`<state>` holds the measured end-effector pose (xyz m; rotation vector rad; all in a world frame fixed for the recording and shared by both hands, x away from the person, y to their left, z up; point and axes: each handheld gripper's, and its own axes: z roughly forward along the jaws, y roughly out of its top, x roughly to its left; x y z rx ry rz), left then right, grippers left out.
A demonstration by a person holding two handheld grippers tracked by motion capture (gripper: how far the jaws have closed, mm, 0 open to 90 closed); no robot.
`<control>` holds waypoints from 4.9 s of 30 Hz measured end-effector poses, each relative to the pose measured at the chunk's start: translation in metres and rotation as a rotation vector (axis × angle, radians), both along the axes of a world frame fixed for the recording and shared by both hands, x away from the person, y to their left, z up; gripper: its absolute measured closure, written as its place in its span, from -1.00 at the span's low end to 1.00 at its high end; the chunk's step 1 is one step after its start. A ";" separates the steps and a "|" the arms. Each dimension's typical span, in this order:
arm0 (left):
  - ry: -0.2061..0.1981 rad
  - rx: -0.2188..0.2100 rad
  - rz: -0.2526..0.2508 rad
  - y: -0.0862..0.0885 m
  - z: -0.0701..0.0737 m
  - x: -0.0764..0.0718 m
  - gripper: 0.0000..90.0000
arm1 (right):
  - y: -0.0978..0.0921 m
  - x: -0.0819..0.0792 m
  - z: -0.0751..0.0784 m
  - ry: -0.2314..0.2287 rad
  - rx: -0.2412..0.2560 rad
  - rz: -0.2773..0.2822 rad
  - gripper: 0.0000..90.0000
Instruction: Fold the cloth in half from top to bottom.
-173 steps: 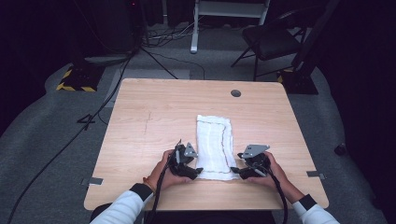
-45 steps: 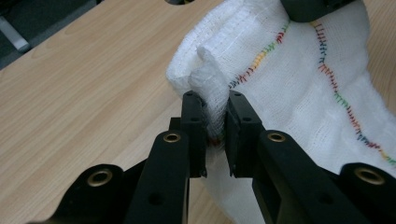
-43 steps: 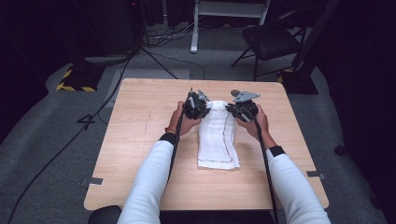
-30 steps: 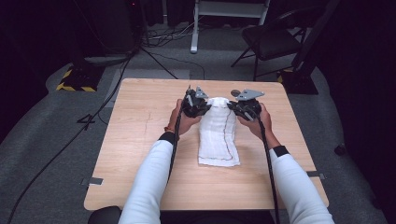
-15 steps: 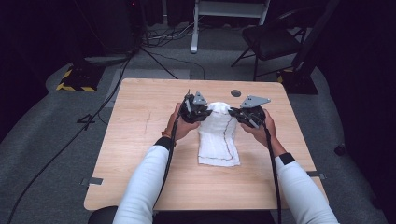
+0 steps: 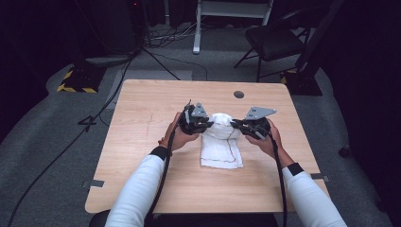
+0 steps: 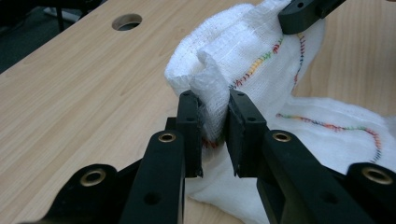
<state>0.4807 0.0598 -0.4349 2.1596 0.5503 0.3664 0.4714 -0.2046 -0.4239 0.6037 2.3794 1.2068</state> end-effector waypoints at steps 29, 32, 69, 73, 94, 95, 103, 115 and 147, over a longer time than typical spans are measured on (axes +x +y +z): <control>0.085 0.087 -0.140 0.007 -0.029 -0.064 0.70 | -0.013 -0.057 -0.029 0.096 -0.038 0.161 0.82; 0.091 0.097 -0.147 0.008 -0.032 -0.068 0.69 | -0.013 -0.062 -0.033 0.107 -0.049 0.175 0.80; 0.117 0.183 -0.165 0.019 -0.054 -0.094 0.77 | -0.025 -0.083 -0.064 0.183 -0.145 0.184 0.78; 0.129 0.188 -0.149 0.022 -0.056 -0.095 0.84 | -0.030 -0.082 -0.065 0.196 -0.128 0.167 0.69; 0.061 0.079 -0.001 0.024 -0.029 -0.077 0.02 | -0.033 -0.068 -0.045 0.121 -0.066 0.027 -0.12; 0.049 0.074 0.015 0.022 -0.027 -0.076 -0.04 | -0.030 -0.067 -0.044 0.118 -0.067 0.025 -0.14; 0.058 0.132 -0.016 -0.006 -0.032 -0.072 -0.34 | -0.007 -0.058 -0.046 0.114 -0.067 0.032 -0.21; 0.034 0.217 -0.031 -0.006 -0.049 -0.092 -0.41 | -0.003 -0.072 -0.061 0.129 -0.147 0.072 -0.27; 0.194 0.150 0.082 0.113 -0.064 -0.122 -0.66 | 0.024 -0.061 -0.075 0.135 -0.107 0.023 -0.43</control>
